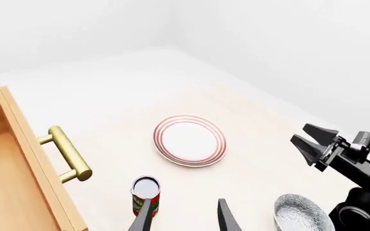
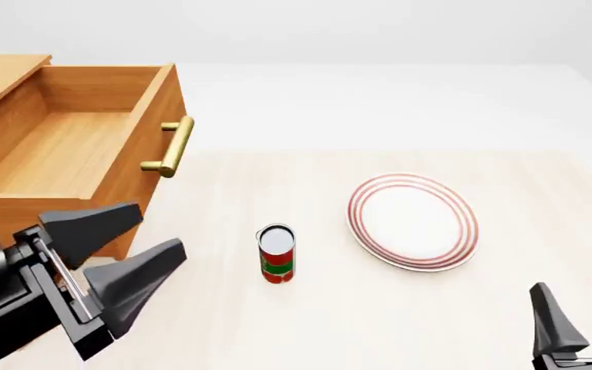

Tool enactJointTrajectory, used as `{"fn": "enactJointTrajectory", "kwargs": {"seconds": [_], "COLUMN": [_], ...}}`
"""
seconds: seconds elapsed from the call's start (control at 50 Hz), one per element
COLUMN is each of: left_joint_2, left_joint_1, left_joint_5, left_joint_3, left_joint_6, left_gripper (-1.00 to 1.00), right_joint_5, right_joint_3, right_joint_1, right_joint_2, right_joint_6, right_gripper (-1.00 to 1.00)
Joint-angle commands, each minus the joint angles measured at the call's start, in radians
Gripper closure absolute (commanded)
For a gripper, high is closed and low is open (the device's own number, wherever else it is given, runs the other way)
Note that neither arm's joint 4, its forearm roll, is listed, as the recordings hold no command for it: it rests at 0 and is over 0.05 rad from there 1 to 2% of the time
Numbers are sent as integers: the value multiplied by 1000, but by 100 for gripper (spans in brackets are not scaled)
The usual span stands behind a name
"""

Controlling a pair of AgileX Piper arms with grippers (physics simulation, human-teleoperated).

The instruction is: Put the bowl in the top drawer of the cabinet.

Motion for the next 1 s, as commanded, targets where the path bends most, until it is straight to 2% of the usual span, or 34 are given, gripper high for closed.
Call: {"fn": "enactJointTrajectory", "kwargs": {"seconds": [0.02,0.08,0.3,0.36,0.42,0.58,0.62,0.76,1.0], "left_joint_2": [125,149,247,274,314,376,386,449,553], "left_joint_1": [-92,-109,-176,-190,-210,-238,-244,-264,-282], "left_joint_5": [0,-12,-53,-59,-74,-98,-98,-103,-94], "left_joint_3": [-44,-47,-71,-77,-74,-63,-69,-76,-114], "left_joint_6": [-82,-63,-92,-123,-215,-344,-344,-423,-472], "left_gripper": [-100,-100,-100,-100,-100,-100,-100,-100,-100], "right_joint_5": [0,0,0,0,0,0,0,0,0], "right_joint_3": [0,0,0,0,0,0,0,0,0], "right_joint_1": [0,0,0,0,0,0,0,0,0], "right_joint_2": [0,0,0,0,0,0,0,0,0], "right_joint_6": [0,0,0,0,0,0,0,0,0], "right_gripper": [-100,-100,-100,-100,-100,-100,-100,-100,-100]}}
